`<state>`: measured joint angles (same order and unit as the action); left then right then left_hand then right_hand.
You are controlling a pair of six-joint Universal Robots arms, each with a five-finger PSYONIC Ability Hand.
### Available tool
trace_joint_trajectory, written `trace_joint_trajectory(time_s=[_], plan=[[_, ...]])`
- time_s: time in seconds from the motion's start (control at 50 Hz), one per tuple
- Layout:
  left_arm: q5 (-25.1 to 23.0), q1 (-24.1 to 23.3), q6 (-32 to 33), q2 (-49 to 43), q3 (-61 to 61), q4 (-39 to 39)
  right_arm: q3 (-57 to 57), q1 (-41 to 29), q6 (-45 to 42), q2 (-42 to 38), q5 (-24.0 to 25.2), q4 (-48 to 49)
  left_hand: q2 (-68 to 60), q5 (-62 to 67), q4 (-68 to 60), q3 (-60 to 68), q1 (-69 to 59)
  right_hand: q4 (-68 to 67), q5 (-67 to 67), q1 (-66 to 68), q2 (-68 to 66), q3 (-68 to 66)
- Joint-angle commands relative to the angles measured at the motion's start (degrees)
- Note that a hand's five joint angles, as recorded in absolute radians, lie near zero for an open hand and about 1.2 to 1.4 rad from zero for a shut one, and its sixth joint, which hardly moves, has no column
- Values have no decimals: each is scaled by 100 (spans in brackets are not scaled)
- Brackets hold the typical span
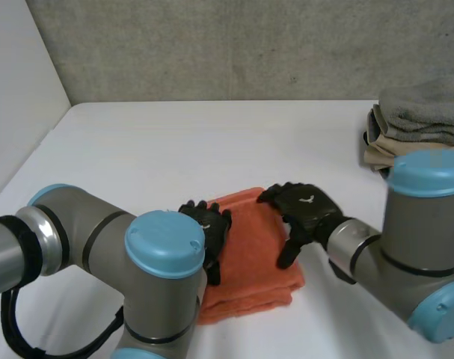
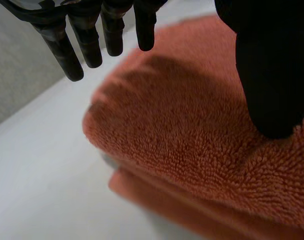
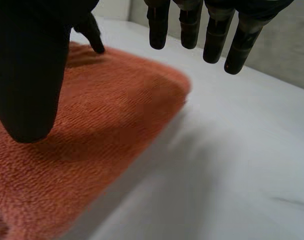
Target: Fold the laundry.
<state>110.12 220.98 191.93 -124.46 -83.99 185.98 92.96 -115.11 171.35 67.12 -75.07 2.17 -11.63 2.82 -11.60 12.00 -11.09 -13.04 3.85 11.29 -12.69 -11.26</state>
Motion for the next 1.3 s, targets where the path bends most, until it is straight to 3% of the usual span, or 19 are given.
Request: trace_joint_trajectory(time_s=[0.02, 0.16, 0.32, 0.5, 0.58, 0.66, 0.74, 0.76, 0.88, 1.16, 1.3], plan=[[26, 50, 388, -17, -170, -194, -270, -539, -347, -463, 1, -67, -61, -59, -63, 23, -114, 304, -385, -129, 269, 126], [123, 200, 942, -17, -275, -150, -393, -645, -514, -797, -17, -58, 24, -143, 21, -61, -30, 304, -385, -129, 269, 126], [44, 209, 978, -26, -275, -132, -437, -653, -813, -955, -271, -58, 24, -143, 21, -61, -30, 304, -385, -129, 269, 126], [-114, 191, 934, 544, -108, 17, -411, -671, -945, -438, -439, -41, 40, -160, 38, -78, -13, 304, -385, -129, 269, 126], [-544, 305, 925, 1151, -100, 114, -60, -741, -954, 230, -439, 29, 24, -143, 21, -61, -30, 304, -385, -129, 269, 126], [-1264, 630, 951, 1687, -135, 105, 467, -829, -980, 582, -404, 196, 40, -160, 37, -78, -13, 304, -385, -129, 269, 126], [-2335, 859, 925, 2074, -170, 44, 1292, -1136, -1287, 653, -351, 783, 40, -160, 38, -78, -13, 304, -385, -129, 269, 126], [-2825, 946, 925, 2170, -179, -17, 1434, -1180, -1366, 653, -359, 924, 40, -160, 38, -78, -13, 304, -385, -129, 269, 126], [-4216, 1254, 855, 2329, -153, -562, 2050, -1391, -1710, 539, -386, 1953, 57, -177, 54, -95, 4, 304, -385, -129, 269, 126], [-4359, 1263, 837, 2321, -161, -642, 1734, -1585, -1850, -234, -623, 2762, 91, -211, 88, -128, 37, 304, -385, -129, 269, 126], [-4359, 1272, 829, 2312, -161, -642, 1523, -1559, -1947, -525, -632, 2886, 91, -211, 88, -128, 37, -897, 816, 1072, -931, -1075]])
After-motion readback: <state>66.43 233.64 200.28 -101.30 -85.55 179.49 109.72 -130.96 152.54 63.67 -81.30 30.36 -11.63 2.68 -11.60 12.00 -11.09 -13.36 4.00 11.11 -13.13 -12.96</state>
